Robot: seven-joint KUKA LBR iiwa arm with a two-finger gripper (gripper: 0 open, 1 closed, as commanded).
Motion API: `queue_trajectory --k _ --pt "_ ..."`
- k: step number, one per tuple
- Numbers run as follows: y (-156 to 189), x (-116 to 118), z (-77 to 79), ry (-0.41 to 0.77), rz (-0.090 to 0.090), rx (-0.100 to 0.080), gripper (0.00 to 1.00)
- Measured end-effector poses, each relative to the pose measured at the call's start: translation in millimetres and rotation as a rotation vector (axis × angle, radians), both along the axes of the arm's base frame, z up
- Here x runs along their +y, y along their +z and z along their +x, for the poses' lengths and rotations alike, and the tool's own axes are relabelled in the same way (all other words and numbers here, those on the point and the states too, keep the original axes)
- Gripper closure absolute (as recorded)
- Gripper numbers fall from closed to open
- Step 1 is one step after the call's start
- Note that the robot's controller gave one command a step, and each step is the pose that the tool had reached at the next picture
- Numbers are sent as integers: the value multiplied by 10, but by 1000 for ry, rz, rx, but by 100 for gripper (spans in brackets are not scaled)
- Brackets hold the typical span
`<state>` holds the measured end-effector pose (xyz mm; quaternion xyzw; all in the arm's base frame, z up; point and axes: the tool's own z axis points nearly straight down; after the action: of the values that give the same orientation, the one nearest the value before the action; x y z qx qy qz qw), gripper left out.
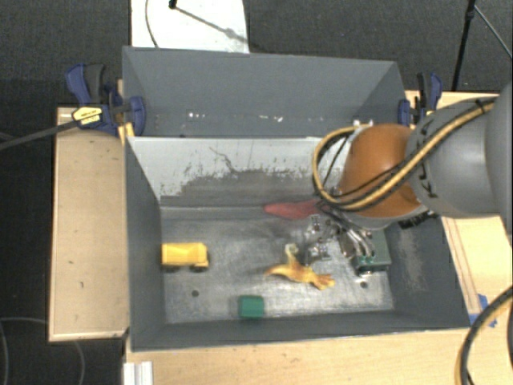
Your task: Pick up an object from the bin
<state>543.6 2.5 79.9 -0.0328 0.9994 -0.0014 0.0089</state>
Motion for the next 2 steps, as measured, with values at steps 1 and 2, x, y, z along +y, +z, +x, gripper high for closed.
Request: queue_trajectory --k 1,2 --pt "-8 6 15 2 1 -8 0" --pt "-25 11 -9 3 1 -2 100"
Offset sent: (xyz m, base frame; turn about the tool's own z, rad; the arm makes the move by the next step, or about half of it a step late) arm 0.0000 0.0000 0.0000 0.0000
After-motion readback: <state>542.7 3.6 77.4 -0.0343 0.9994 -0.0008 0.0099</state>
